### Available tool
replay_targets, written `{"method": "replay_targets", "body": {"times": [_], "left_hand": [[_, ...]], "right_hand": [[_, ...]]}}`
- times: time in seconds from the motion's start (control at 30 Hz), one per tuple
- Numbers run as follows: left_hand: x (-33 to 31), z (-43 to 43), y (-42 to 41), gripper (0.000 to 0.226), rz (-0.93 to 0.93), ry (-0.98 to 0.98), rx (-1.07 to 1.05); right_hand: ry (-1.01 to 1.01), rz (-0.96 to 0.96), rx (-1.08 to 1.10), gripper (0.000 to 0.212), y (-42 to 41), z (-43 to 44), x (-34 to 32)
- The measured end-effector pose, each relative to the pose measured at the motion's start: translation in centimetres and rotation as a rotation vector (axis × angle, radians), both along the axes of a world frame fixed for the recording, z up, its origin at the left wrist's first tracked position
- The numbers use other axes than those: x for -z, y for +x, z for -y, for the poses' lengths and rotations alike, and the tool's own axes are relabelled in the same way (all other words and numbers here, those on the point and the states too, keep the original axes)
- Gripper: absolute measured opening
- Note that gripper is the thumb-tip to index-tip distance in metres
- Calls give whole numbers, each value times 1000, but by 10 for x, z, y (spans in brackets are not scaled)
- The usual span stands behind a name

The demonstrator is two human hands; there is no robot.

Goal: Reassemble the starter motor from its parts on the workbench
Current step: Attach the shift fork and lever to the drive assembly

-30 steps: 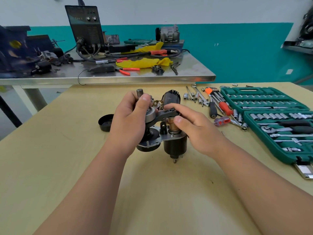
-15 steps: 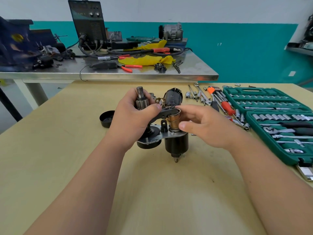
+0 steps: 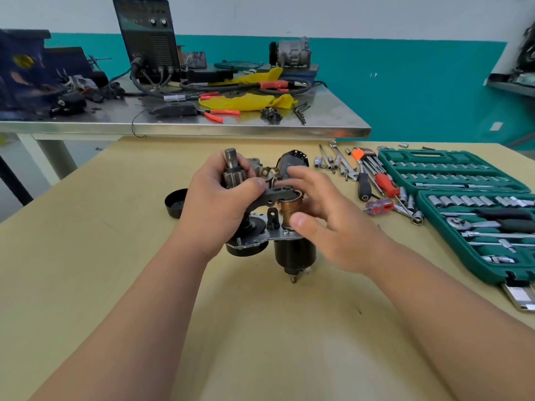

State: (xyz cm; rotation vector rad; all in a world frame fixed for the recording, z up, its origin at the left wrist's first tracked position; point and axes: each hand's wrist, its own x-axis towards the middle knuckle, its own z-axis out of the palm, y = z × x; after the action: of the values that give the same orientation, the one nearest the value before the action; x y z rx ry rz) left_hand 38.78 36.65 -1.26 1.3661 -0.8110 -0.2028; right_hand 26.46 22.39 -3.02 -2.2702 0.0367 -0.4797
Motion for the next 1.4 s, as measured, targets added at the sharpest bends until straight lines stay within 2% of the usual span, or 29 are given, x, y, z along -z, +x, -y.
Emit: {"method": "replay_targets", "body": {"times": [0.1, 0.2, 0.33, 0.53, 0.63, 0.77, 0.9, 0.97, 1.03, 1.1, 1.17, 1.27, 1.4], "left_hand": [[0, -1, 1, 16, 32, 36, -10], [0, 1, 0, 15, 17, 14, -19], [2, 3, -1, 15, -16, 4, -52], [1, 5, -8, 14, -63, -50, -137], [1, 4, -10, 12, -71, -45, -177], [0, 5, -14, 5, -41, -6, -211], [-3, 9, -17, 11, 13, 33, -229], [-2, 10, -16, 13, -15, 52, -238], [0, 10, -13, 14, -65, 66, -224], [1, 9, -12, 14, -77, 81, -212], [1, 9, -13, 15, -63, 85, -213], [-1, 11, -19, 14, -25, 75, -235], [-4, 13, -22, 12, 31, 56, -236]], "right_hand": [[-254, 179, -57, 59, 11, -7, 8], [-237, 335, 4, 60, 17, -9, 18], [-286, 487, 149, 49, 21, -15, 23], [-271, 560, 204, 37, 21, -24, 20], [-190, 521, 173, 35, 21, -28, 20], [23, 349, 118, 41, 16, -31, 17], [14, 270, 124, 46, 13, -30, 12], [84, 157, 86, 49, 10, -26, 10], [178, 2, 93, 43, 4, -15, 6], [122, -121, 144, 27, -1, -1, 1], [38, -132, 144, 19, -5, 5, -5], [34, -54, 130, 40, -9, 5, -7], [68, 44, 109, 45, -10, 3, 3]]}}
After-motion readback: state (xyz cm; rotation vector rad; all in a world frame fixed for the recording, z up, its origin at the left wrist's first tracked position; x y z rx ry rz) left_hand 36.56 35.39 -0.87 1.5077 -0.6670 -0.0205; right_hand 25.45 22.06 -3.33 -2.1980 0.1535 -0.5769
